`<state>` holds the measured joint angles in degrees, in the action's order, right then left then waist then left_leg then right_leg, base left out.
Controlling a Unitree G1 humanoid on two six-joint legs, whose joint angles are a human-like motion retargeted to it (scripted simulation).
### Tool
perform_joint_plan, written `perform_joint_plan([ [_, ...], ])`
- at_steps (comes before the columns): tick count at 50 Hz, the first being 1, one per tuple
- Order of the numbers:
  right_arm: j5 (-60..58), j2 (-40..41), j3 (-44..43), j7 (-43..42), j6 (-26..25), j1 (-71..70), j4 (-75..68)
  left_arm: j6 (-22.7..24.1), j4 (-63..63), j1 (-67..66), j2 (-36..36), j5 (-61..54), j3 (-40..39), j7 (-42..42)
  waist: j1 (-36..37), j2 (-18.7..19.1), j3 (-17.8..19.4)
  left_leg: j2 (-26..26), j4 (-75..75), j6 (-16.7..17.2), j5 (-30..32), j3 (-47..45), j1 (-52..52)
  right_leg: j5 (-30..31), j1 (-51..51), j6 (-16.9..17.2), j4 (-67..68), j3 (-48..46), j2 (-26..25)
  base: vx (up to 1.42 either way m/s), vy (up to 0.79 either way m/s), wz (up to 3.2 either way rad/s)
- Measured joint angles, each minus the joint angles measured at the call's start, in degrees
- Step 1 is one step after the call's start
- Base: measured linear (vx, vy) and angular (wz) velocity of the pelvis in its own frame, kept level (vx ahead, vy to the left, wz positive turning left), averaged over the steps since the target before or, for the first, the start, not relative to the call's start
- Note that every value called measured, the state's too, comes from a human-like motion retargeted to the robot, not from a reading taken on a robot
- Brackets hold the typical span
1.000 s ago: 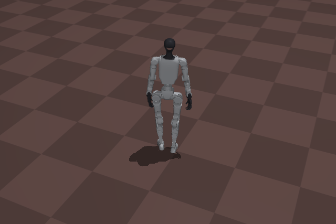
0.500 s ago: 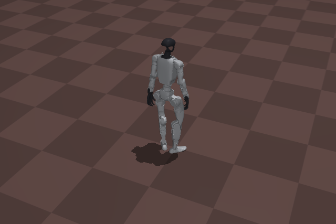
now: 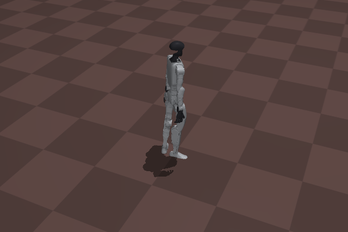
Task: In place motions
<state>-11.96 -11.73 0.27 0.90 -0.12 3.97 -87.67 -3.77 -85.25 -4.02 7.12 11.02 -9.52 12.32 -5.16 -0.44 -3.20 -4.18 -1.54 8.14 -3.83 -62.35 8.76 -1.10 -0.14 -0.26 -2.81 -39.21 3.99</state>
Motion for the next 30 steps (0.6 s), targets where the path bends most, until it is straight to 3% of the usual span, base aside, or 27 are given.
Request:
perform_joint_plan([
  [7, -1.2, 2.5, 2.6, 1.9, 0.7, -0.1, 3.0, -0.1, -0.2, -0.8, -1.3, 0.5, 0.1, 0.5, -0.9, -1.7, -0.2, -2.0, -5.7, 0.5, 5.3, -2.4, 4.5, -0.3, 0.2, -0.9, 0.6, 7.2, 0.0, 0.05, -0.29, -0.99],
  [11, -2.8, 3.4, 4.4, 2.7, 0.6, -0.8, 4.7, -0.1, -0.4, -1.6, -1.7, 0.3, 1.3, 0.3, -0.4, -5.7, 0.6, -3.4, -15.5, -3.4, 7.9, 0.1, 6.1, 0.5, 1.6, -0.3, 0.9, 11.6, 3.4, 0.11, -0.26, -1.23],
  [14, -4.7, 3.3, 5.8, 3.5, -0.3, -2.1, 6.0, -0.2, -0.8, -1.4, -1.9, 0.4, 2.2, 0.2, -0.9, -6.7, 1.3, -6.1, -25.2, -5.7, 5.2, 8.8, 3.4, 1.1, 2.3, 0.1, 0.8, 14.2, 4.3, 0.08, -0.20, -1.10],
  [17, -6.4, 2.7, 6.4, 3.6, -1.6, -4.0, 6.7, 0.0, -1.0, -0.3, -2.9, 0.7, 2.3, -0.9, -5.4, -3.9, 0.4, -7.8, -34.8, -2.3, 0.0, 30.2, -8.1, 1.6, 1.0, -0.2, 0.6, 12.7, 2.3, -0.03, -0.08, -0.39],
  [23, -3.4, 1.5, 5.1, 2.3, -1.7, -5.1, 7.4, 0.5, 3.1, 1.4, -3.3, 2.0, 5.8, -2.8, 2.2, -4.4, 4.3, 1.5, -30.6, -4.9, -4.5, 39.2, -13.7, 3.8, 0.4, -0.6, 1.1, 23.8, 2.1, -0.01, -0.03, -1.93],
  [28, -2.2, 0.5, 2.3, 1.6, -1.7, -3.6, 5.9, 1.1, 5.5, 2.1, -2.2, 4.2, 8.8, -1.9, 3.0, -1.4, 4.4, 6.0, -17.5, -3.0, -5.3, 47.1, -17.4, 3.8, 0.3, -1.0, 1.4, 25.8, -1.0, 0.11, 0.03, -0.65],
  [30, -1.7, 0.1, 1.6, 0.6, -1.8, -2.9, 4.4, 1.2, 5.4, 2.1, -2.2, 4.1, 9.2, -1.6, 2.7, -1.4, 4.7, 9.6, -14.5, -5.7, -4.1, 52.4, -17.1, 3.6, 1.1, -1.0, 1.6, 26.6, -1.0, 0.14, 0.05, -0.31],
])
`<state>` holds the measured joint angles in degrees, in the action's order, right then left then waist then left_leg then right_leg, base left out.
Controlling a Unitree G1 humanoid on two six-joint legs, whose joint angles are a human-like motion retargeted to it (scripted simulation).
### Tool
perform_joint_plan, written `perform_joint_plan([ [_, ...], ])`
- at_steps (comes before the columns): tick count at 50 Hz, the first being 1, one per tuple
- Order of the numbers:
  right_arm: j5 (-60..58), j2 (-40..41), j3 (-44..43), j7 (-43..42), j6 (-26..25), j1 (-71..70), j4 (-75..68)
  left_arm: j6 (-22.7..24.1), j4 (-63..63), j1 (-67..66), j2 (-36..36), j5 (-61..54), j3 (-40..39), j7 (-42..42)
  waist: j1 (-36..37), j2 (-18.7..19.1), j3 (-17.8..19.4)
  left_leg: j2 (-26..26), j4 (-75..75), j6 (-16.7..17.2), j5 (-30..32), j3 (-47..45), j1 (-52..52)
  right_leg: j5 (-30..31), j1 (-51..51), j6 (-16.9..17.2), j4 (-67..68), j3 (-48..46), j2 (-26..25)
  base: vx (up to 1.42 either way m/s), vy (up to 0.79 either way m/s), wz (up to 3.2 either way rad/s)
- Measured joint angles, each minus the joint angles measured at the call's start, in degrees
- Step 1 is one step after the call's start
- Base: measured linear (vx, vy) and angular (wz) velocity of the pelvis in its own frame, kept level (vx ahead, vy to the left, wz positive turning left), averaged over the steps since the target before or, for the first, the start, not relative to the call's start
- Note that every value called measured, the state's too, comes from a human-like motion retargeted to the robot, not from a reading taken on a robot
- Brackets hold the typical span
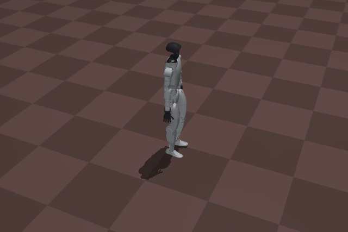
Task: In place motions
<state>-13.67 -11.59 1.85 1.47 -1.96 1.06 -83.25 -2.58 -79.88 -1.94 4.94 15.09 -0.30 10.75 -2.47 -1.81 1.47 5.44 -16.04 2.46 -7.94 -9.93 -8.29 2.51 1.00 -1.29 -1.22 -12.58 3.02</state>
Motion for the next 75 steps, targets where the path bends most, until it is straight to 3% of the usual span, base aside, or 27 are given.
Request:
perform_joint_plan([
  [2, 0.1, -0.1, -0.4, -0.7, -0.4, 0.1, -1.6, -0.1, -0.7, 0.4, 0.0, -0.1, -0.7, 0.8, -1.9, 0.7, -0.3, -6.7, 0.5, 1.9, 0.6, -11.8, 2.2, -0.4, 0.0, -0.2, 0.4, -0.3, -0.5, 0.10, 0.06, -0.27],
  [4, 0.4, 0.1, -0.5, -1.3, -0.7, 0.7, -2.9, -0.2, -1.4, 0.3, 0.0, -0.1, -1.9, 1.2, -1.6, 0.4, -0.2, -4.0, 2.7, 1.1, 1.2, -10.9, 3.5, -0.4, 0.2, -0.5, 0.8, 1.8, -0.5, 0.10, 0.06, -0.64],
  [13, 0.2, 1.5, -2.1, -0.1, -0.9, 4.8, -5.2, 0.0, -5.0, -1.9, -0.2, -1.1, -4.0, -0.7, -1.1, 1.4, -2.7, -2.9, 11.0, 0.3, 3.1, -14.8, 8.7, -0.6, -0.2, -0.4, 1.5, 3.7, -1.5, 0.14, 0.06, -0.35],
  [32, 0.2, 2.5, 1.6, 0.3, -0.5, 2.2, -0.9, 0.1, -3.0, -5.3, 1.2, -0.5, -8.2, -0.1, -1.9, 1.9, -2.5, -3.5, 10.6, 0.3, 4.6, -13.3, 7.7, 0.5, -0.4, -0.1, 1.7, 3.0, -2.1, 0.00, 0.00, 0.05],
  [47, 2.0, 0.4, -0.2, 0.7, -0.8, -0.3, -2.6, 0.3, -0.1, -4.3, 1.5, -1.5, -7.9, 1.0, 4.5, 0.7, 0.3, -2.3, 7.5, -0.9, 9.4, -7.9, -0.4, 0.3, 0.3, 0.0, -1.3, -11.7, 0.2, -0.11, 0.00, 1.00],
  [49, 1.5, -0.1, -0.4, 0.8, -0.8, 0.3, -2.4, 0.6, -0.2, -4.9, 1.0, -1.9, -7.7, 0.9, 5.7, -0.2, 0.2, -3.2, 8.2, -3.1, 7.2, -14.4, 0.2, 0.2, 0.2, 0.2, -1.5, -14.4, 1.6, -0.10, 0.05, 1.51],
  [52, 0.7, -0.5, -0.6, 1.0, -1.0, 0.8, -2.0, 1.1, -1.7, -4.9, 0.7, -3.1, -7.1, -1.2, 5.9, -1.7, 0.2, -6.9, 9.2, -4.0, 4.1, -32.2, 3.7, -0.1, 0.3, 0.6, -1.8, -18.9, 3.6, -0.13, 0.04, 1.91],
  [55, 0.0, -0.5, -1.2, 0.8, -0.9, 1.3, -1.4, 2.0, -4.0, -4.4, 0.8, -4.6, -6.9, -6.0, 2.2, -3.0, -0.8, -8.5, 9.0, -4.6, 2.5, -48.9, 8.2, -0.9, 0.8, 1.4, -2.0, -25.6, 5.8, -0.15, 0.07, 2.73],
  [57, 0.2, -0.3, -2.1, 0.9, -0.8, 1.8, -1.3, 2.4, -5.3, -4.3, 0.7, -5.4, -7.0, -8.5, 0.6, -3.9, -1.8, -9.1, 6.7, -5.3, 2.7, -55.0, 10.4, -1.6, 1.1, 1.9, -2.0, -28.8, 7.1, -0.08, 0.08, 2.58],
  [61, 1.2, -0.1, -4.4, 0.8, -1.1, 2.6, -1.9, 3.2, -6.2, -4.6, 0.5, -6.2, -7.4, -9.4, 1.3, -4.0, -3.5, -9.9, 3.9, -5.4, 5.7, -52.2, 11.2, -2.7, 1.4, 2.6, -1.3, -32.3, 7.8, 0.01, 0.13, 1.77],
  [63, 1.8, -0.2, -5.4, 0.6, -1.4, 2.4, -2.5, 3.6, -6.0, -4.9, 0.2, -6.4, -7.7, -9.3, 2.7, -2.3, -4.0, -9.8, 6.8, -2.1, 8.5, -49.9, 11.7, -3.3, 1.7, 2.7, -1.2, -34.1, 5.8, 0.02, 0.23, 1.02],
  [65, 2.1, -0.5, -5.7, 0.5, -1.5, 2.1, -2.8, 3.8, -5.8, -5.4, -0.2, -6.6, -8.0, -9.4, 4.4, -0.8, -4.3, -8.6, 10.9, -0.9, 7.6, -49.4, 12.4, -3.8, 2.0, 2.8, -1.0, -34.9, 4.3, 0.04, 0.28, 0.60],
  [67, 2.1, -0.8, -5.3, 0.7, -1.6, 1.6, -2.5, 3.8, -6.0, -6.0, -0.5, -6.5, -8.5, -9.2, 5.5, 0.1, -4.5, -6.5, 14.1, -3.1, 7.0, -45.6, 11.9, -3.9, 2.6, 3.2, -0.8, -35.2, 3.6, 0.08, 0.23, 0.40],
  [75, 2.4, 0.6, -2.4, 1.0, -0.7, -0.5, 3.9, 3.2, -6.5, -6.3, 0.4, -3.7, -8.1, -9.0, 7.3, -0.1, -3.6, -4.1, 14.6, -4.9, 5.5, -37.9, 10.6, -3.8, 4.8, 4.6, 0.5, -38.9, 5.3, 0.05, 0.25, 0.40],
])
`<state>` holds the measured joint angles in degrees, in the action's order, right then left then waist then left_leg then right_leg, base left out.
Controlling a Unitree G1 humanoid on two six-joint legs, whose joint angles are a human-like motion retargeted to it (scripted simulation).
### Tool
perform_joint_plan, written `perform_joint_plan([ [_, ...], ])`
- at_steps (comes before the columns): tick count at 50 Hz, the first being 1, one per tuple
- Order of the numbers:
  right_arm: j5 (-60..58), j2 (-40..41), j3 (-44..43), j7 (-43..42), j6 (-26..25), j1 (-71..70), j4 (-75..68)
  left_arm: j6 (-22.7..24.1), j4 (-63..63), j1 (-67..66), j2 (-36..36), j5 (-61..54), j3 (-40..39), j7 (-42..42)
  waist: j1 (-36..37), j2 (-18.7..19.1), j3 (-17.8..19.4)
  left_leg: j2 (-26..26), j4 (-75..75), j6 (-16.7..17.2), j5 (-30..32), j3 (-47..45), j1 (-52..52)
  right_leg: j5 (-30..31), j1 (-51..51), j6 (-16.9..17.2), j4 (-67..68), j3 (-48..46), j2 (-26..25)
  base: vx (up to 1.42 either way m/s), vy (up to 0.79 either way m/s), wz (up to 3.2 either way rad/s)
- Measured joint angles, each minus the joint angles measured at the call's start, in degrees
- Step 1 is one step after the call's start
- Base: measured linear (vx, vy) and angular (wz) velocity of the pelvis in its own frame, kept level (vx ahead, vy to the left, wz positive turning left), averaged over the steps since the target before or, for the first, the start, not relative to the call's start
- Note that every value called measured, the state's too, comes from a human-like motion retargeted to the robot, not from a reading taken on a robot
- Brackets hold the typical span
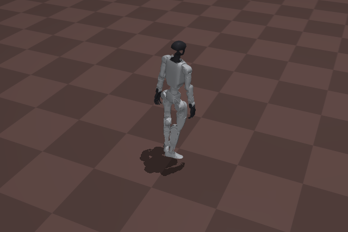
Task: In place motions
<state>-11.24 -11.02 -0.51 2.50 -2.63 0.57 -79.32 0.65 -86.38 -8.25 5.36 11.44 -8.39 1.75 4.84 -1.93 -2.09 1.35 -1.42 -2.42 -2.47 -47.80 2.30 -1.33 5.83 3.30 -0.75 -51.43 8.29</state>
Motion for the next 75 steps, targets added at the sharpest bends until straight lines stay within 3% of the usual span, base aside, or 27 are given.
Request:
perform_joint_plan([
  [8, -3.2, 0.2, 3.3, -1.0, 1.3, -0.5, 3.0, -0.6, 0.8, 0.2, -0.8, -0.9, -1.5, 2.4, -0.3, 1.7, -0.9, -0.5, -0.6, -0.9, -2.1, 4.3, -1.2, 0.5, 1.2, -1.7, 6.4, -4.6, 2.5, 0.06, 0.27, 0.45],
  [12, -3.9, -0.2, 3.6, -0.4, 1.0, -0.8, 1.2, -0.9, 1.5, 1.8, -0.2, 0.7, -0.4, 4.4, -2.7, 5.4, -0.4, -4.9, -2.4, -1.4, -2.7, 7.5, -2.6, 3.6, -0.8, -7.2, 16.7, -3.2, 5.0, 0.02, 0.23, 1.22],
  [14, -3.5, -0.4, 3.3, -0.7, 0.9, -0.8, -0.5, -0.9, 2.0, 2.7, 0.5, 1.5, 0.3, 5.1, -2.8, 6.1, -0.1, -5.7, -2.9, -1.9, -2.9, 9.1, -3.2, 4.0, -3.5, -9.5, 21.5, 2.8, 5.9, 0.03, 0.18, 1.08],
  [19, -2.4, 0.1, 2.2, -0.4, 0.4, -0.8, -4.6, -0.6, 2.7, 4.4, 2.5, 2.4, 1.4, 5.0, -4.4, 3.5, 0.3, -3.2, -2.1, -3.4, -1.9, 13.2, -4.7, 3.6, -11.1, -5.9, 23.0, 26.9, 0.8, 0.04, 0.09, 1.37],
  [25, -2.8, 1.1, 3.9, 0.0, 0.5, -0.1, -5.9, -0.9, 1.9, 5.3, 4.2, 2.0, 0.0, 5.6, -8.4, 0.0, 1.5, -0.3, -1.4, -2.8, -0.2, 18.4, -5.8, 0.5, -12.4, -0.8, 14.5, 45.3, -5.9, 0.03, -0.01, 1.57],
  [28, -4.7, 1.4, 5.2, 0.1, 0.6, 0.1, -6.2, -1.2, 0.9, 5.4, 4.5, 2.0, -0.7, 6.4, -10.3, -2.6, 2.4, 2.4, -1.0, -2.1, 0.6, 20.5, -5.1, -0.3, -11.8, 4.0, 9.2, 50.9, -7.0, 0.06, -0.03, 1.60],
  [31, -6.4, 1.8, 6.1, 0.5, 0.8, 0.5, -6.6, -1.6, -0.1, 5.1, 4.4, 1.9, -1.1, 7.4, -9.6, -4.2, 2.8, 4.1, -0.5, -1.6, 1.1, 22.0, -4.0, 1.5, -10.9, 4.2, 5.5, 51.0, -7.0, 0.13, -0.02, 1.06],
  [34, -7.3, 2.0, 5.9, 1.3, 0.7, 0.7, -6.6, -1.8, -0.6, 4.1, 3.6, 1.9, -1.0, 5.6, -6.1, -4.6, 2.1, 4.3, -0.5, -1.5, 1.3, 22.5, -4.5, 0.5, -9.6, 5.4, 4.9, 42.6, -4.2, 0.15, -0.01, 0.37],
  [38, -7.2, 2.1, 6.1, 1.1, 0.7, 0.3, -4.7, -1.6, -1.4, 2.3, 1.9, 0.3, -1.1, 2.6, -3.8, -4.5, 2.6, 4.5, -0.4, -1.2, 1.5, 23.5, -3.9, 1.0, -8.3, 6.4, 4.3, 42.0, -3.8, 0.08, 0.00, 0.37],
  [48, -5.0, 3.0, 8.7, 1.7, 1.9, -1.4, 3.4, -3.1, -5.4, 0.5, 0.5, 0.3, -3.4, 4.4, -3.7, -3.7, 1.8, 4.1, -0.1, 0.5, 2.5, 26.7, -4.2, 0.8, -6.5, 5.8, 2.6, 39.1, -4.1, 0.03, -0.05, 0.28],
  [58, -6.8, 2.7, 9.9, 2.3, 2.4, -1.2, 4.2, -2.8, -1.7, 2.2, 0.7, -1.1, -3.2, 5.8, -3.5, -3.2, 1.1, 3.4, -0.4, 1.7, 2.7, 27.8, -4.1, 0.6, -6.0, 4.4, 2.6, 39.0, -4.9, -0.01, -0.09, 0.10],
  [70, -6.9, 2.3, 7.7, 2.1, 1.5, 0.0, -2.0, -2.3, 4.6, 1.5, 2.5, -1.5, -2.4, 6.0, -5.4, -5.7, 1.4, 0.8, -14.1, 4.2, -0.9, 24.7, -6.8, 2.2, -9.0, 5.4, 5.0, 46.4, -3.9, -0.04, -0.13, -0.45],
  [75, -8.0, 0.3, 5.5, 1.6, 1.4, 0.8, -1.4, -2.7, 3.9, 1.1, 2.4, -1.5, -1.3, 6.0, -2.2, -6.5, 2.5, 5.2, -19.1, 2.0, 1.4, 39.6, -10.4, 4.3, -11.1, 7.3, 4.7, 53.9, -3.4, -0.08, -0.01, -1.82],
])
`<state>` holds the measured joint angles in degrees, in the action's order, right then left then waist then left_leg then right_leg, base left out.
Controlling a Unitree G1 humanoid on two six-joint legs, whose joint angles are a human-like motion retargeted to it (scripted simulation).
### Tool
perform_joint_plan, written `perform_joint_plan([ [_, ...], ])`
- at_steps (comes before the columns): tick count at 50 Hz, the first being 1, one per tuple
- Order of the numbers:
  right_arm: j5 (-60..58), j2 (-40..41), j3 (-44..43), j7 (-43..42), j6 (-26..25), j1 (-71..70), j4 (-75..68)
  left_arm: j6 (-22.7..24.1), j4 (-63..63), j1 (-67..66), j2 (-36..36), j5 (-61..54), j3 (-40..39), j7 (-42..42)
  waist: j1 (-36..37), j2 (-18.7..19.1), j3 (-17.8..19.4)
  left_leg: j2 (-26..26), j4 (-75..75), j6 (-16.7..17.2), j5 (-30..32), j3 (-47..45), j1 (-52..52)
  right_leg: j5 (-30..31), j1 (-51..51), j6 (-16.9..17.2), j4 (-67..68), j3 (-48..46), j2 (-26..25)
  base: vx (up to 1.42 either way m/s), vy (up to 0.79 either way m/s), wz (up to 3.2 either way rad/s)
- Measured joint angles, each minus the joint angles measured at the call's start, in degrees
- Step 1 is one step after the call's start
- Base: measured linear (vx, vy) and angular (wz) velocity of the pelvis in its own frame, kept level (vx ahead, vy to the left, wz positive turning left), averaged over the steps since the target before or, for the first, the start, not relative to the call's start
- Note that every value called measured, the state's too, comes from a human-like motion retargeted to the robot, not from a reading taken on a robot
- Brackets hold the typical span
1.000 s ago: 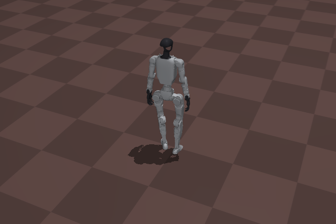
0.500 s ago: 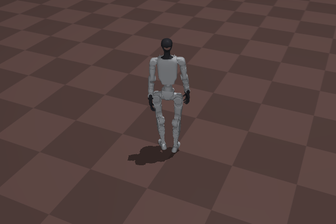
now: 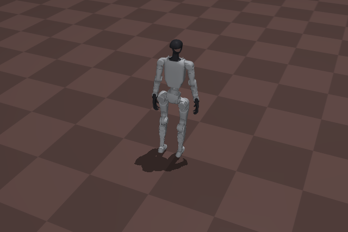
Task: In place motions
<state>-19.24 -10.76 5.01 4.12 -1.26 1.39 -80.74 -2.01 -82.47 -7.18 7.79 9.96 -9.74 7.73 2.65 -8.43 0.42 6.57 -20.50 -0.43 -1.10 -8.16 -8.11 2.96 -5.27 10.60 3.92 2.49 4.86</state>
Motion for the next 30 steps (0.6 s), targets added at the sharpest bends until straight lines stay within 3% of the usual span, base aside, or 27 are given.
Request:
perform_joint_plan([
  [4, 0.4, -1.8, -0.7, -0.6, -0.2, 0.1, 0.4, 0.0, -0.5, -0.4, -0.5, 0.3, 0.0, 0.0, 2.8, 1.4, 1.2, 3.5, 5.2, 1.7, 0.8, 14.4, 2.5, 1.9, -1.5, 1.6, -0.1, 6.9, -2.8, -0.05, 0.07, -2.48],
  [5, 0.5, -2.1, -0.8, -0.8, -0.4, 0.1, 0.5, 0.0, -0.5, -0.7, -0.6, 0.4, 0.1, -0.1, 3.0, 1.6, 1.1, 3.1, 6.1, 2.4, 0.2, 13.9, 3.1, 2.4, -1.9, 2.2, -0.3, 8.1, -3.3, -0.02, 0.06, -1.93],
  [8, 1.4, -2.2, -1.0, -1.5, -0.8, -0.3, 0.5, -0.1, -0.8, -1.1, -0.4, 0.5, 0.3, 0.4, -2.8, 2.4, 0.6, 0.4, 10.0, -0.4, -1.0, 5.2, 4.8, 2.8, -2.8, 2.6, -0.8, 8.1, -3.9, -0.12, 0.04, -1.07],
  [13, 6.7, -0.3, -1.0, -2.1, -0.7, -2.7, 0.5, -0.2, 0.2, 0.5, 1.4, 1.7, -0.3, 1.5, -6.9, 2.8, 2.2, -1.9, 13.2, -1.2, -1.6, -5.5, 6.0, 2.5, -6.9, -2.6, 1.2, 9.1, -7.4, -0.37, 0.04, -1.92],
  [17, 9.9, 1.0, -0.3, -0.7, -0.2, -2.8, -1.0, -0.5, 0.3, 0.7, 4.8, 3.5, 1.2, 1.3, -6.4, 3.1, 2.3, -4.3, 13.7, -1.3, -3.0, -15.6, 7.2, -1.4, -9.0, -9.4, 1.8, -5.6, -4.6, -0.26, -0.04, -2.35],
  [19, 8.7, 1.0, -0.2, -0.2, -0.5, -2.3, -1.7, -0.8, -0.8, 0.0, 5.6, 4.5, 1.4, 0.1, -4.9, 3.4, 1.4, -5.3, 14.5, -1.1, -3.8, -21.4, 8.2, -3.6, -9.5, -11.0, 1.9, -13.2, -3.2, -0.16, -0.08, -2.80],
  [25, 3.5, -0.1, 0.9, -0.7, -1.2, -2.9, -2.4, -2.1, -3.4, -2.3, 4.6, 3.1, -0.4, 1.0, -3.9, 4.6, 1.2, -5.8, 17.6, 0.5, -5.8, -36.2, 12.7, -9.0, -7.9, -10.7, 3.1, -34.2, 0.9, -0.23, -0.11, -3.01],
  [30, 3.8, -1.3, 0.0, -1.6, -2.1, -4.5, -4.0, -2.8, -3.2, -3.2, 2.3, 4.0, -1.7, 1.6, -6.1, 8.1, 0.5, -6.5, 19.8, 2.5, -7.1, -45.7, 15.1, -13.6, -4.7, -12.0, 4.0, -53.6, 2.3, -0.17, -0.12, -2.70],
])
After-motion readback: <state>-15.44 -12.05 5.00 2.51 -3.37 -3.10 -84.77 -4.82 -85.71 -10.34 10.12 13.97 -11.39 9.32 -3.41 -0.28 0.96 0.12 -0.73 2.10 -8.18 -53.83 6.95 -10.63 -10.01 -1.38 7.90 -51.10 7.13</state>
